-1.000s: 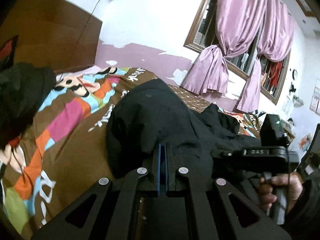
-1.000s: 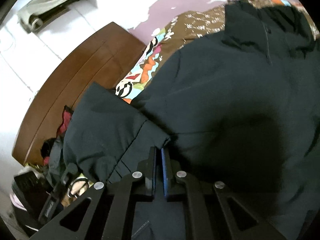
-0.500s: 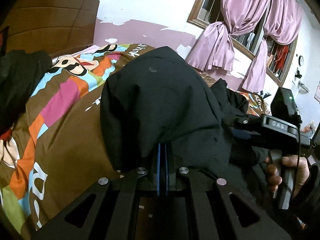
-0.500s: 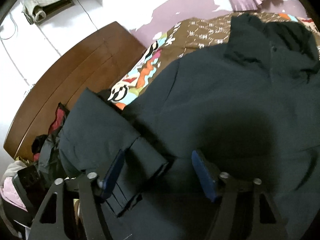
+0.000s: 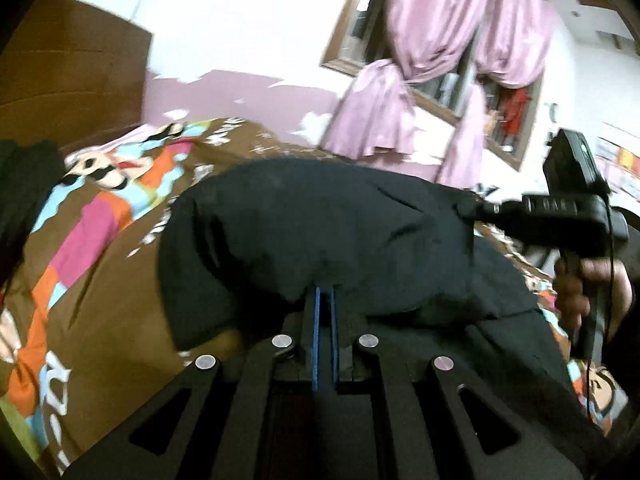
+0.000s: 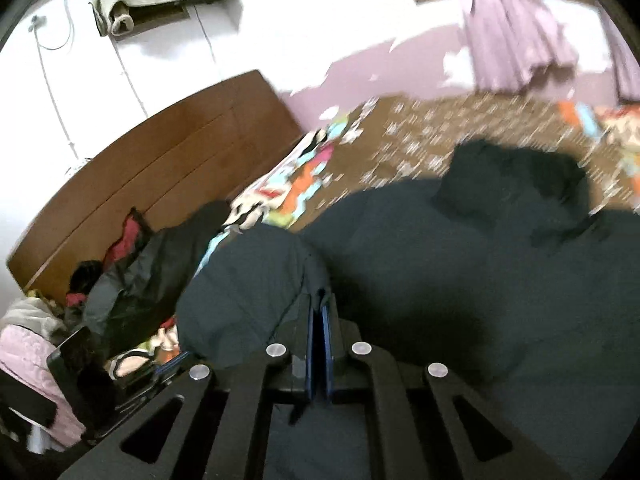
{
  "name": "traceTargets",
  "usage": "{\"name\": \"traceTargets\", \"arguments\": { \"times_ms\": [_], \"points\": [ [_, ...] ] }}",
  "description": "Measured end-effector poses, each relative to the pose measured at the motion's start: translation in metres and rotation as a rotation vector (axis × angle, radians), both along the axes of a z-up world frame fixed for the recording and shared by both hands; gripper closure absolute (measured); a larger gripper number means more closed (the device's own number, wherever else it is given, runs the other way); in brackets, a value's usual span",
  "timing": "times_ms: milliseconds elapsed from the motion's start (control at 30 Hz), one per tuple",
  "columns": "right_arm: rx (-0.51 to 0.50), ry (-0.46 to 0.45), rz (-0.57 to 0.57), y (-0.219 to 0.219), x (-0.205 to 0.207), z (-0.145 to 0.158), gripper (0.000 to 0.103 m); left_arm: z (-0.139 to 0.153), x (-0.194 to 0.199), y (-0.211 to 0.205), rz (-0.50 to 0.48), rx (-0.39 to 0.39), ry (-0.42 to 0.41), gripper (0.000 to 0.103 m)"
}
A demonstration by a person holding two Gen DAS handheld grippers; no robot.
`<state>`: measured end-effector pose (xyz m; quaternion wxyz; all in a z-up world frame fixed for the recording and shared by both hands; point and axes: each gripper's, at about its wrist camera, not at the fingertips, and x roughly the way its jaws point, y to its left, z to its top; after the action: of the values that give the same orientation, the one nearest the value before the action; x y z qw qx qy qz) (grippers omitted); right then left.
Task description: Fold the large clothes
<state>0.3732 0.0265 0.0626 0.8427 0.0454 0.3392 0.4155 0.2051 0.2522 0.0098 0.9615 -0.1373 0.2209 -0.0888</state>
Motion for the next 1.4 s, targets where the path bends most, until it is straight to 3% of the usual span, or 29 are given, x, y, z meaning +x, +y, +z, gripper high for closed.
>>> {"name": "traceTargets", "arguments": {
  "times_ms": [33,100,133,200,500,633,800,1033,1100,1167,1233,1400],
  "points": [
    [-0.012,-0.022,-0.016,-0.009,0.0,0.007,0.099,0.002,-0.001,-0.003,-0.019,-0.007,-0.008,0.089],
    [-0.053,-0.077,-0.058,-0.029,0.0,0.022,0.099,0.006,-0.006,-0.006,-0.037,-0.028,-0.04,0.052],
    [-0.071,-0.094,-0.075,-0.036,0.001,0.026,0.099,0.008,-0.009,-0.006,-0.04,-0.051,-0.057,0.05],
    [-0.11,-0.125,-0.123,-0.054,0.006,0.035,0.099,0.012,-0.008,-0.002,-0.032,-0.085,-0.05,0.05],
    [-0.157,-0.194,-0.308,-0.128,0.026,0.047,0.099,0.025,0.022,0.013,0.074,-0.107,0.028,0.05],
    [-0.217,-0.204,-0.367,-0.155,0.033,0.03,0.099,0.031,0.045,0.007,0.037,-0.106,0.045,0.048],
    [-0.281,-0.149,-0.441,-0.188,0.046,-0.003,0.099,0.038,0.083,-0.013,-0.023,-0.05,0.083,0.044],
    [-0.312,-0.085,-0.497,-0.214,0.062,-0.04,0.095,0.025,0.122,-0.04,-0.052,0.046,0.174,0.044],
    [-0.329,-0.097,-0.513,-0.212,0.06,-0.04,0.088,0.019,0.127,-0.043,-0.055,0.058,0.191,0.044],
    [-0.338,-0.123,-0.522,-0.209,0.057,-0.037,0.061,0.016,0.131,-0.05,-0.078,0.066,0.2,0.044],
    [-0.326,-0.158,-0.509,-0.204,0.052,-0.035,0.041,0.014,0.136,-0.057,-0.107,0.073,0.202,0.044],
    [-0.331,-0.195,-0.417,-0.18,0.047,-0.039,0.04,0.006,0.147,-0.084,-0.213,0.052,0.224,0.044]
  ]
}}
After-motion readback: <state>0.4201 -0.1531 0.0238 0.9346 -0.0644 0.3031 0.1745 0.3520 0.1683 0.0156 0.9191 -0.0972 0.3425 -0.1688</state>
